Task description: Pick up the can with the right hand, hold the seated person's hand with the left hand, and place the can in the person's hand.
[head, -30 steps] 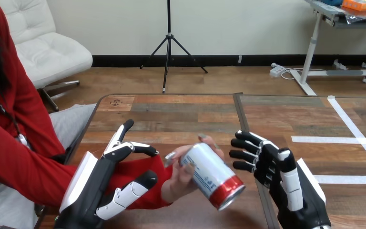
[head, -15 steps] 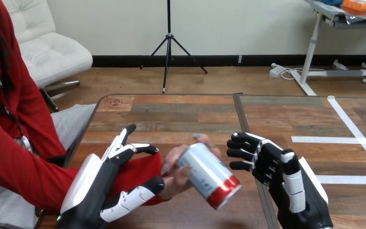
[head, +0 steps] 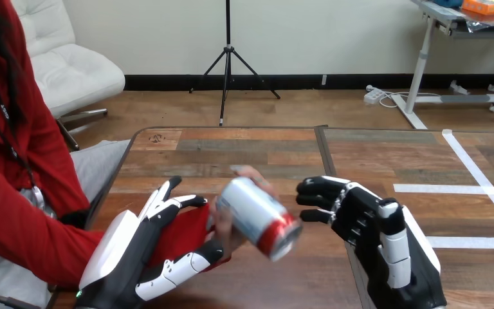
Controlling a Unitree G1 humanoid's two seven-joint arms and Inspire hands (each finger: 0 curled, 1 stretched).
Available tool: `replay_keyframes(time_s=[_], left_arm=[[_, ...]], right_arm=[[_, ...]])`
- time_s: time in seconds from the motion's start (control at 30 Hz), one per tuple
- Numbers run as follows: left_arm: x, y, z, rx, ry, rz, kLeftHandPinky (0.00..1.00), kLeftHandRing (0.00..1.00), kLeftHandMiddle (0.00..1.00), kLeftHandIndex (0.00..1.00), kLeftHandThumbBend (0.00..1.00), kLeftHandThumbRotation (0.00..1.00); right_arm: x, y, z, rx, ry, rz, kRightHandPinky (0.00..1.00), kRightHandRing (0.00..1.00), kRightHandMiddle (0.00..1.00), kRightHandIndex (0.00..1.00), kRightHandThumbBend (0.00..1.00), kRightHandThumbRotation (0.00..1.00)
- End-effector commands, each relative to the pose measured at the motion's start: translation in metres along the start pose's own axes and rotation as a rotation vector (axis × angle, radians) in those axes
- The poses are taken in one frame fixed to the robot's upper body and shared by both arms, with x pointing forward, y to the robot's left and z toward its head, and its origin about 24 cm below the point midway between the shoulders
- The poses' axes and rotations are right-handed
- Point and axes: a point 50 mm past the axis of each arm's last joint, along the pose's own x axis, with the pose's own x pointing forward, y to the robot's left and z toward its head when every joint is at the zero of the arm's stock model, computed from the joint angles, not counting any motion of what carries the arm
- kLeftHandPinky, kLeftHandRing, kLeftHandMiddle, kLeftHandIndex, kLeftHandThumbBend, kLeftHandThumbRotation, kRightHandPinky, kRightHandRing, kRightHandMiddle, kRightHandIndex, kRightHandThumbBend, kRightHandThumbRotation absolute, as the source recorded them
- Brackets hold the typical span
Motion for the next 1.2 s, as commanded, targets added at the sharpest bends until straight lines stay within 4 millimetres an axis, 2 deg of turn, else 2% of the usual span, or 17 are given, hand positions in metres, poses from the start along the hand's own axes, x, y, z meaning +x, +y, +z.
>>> replay_keyframes(time_s=[0.0,0.27,0.67,1.17], left_arm=[[0.008,0.010,0.014,0.053,-0.058,0.001,0.95,1.00,1.00,1.00,1.00,1.00],[0.007,0.010,0.015,0.087,-0.025,-0.026,0.94,1.00,1.00,0.99,1.00,1.00],[0.007,0.010,0.018,0.104,0.000,-0.049,0.94,1.00,1.00,0.92,1.00,1.00],[0.011,0.009,0.019,0.098,0.013,-0.063,1.00,1.00,1.00,0.78,0.92,1.00]], right_arm=[[0.009,0.004,0.020,-0.008,-0.115,0.028,0.70,0.76,0.74,0.64,0.90,1.00],[0.010,0.008,0.027,0.019,-0.162,0.053,0.66,0.72,0.71,0.57,0.88,1.00],[0.009,0.014,0.035,0.047,-0.204,0.073,0.61,0.67,0.67,0.50,0.86,1.00],[0.009,0.019,0.045,0.071,-0.246,0.083,0.61,0.64,0.62,0.42,0.89,1.00]])
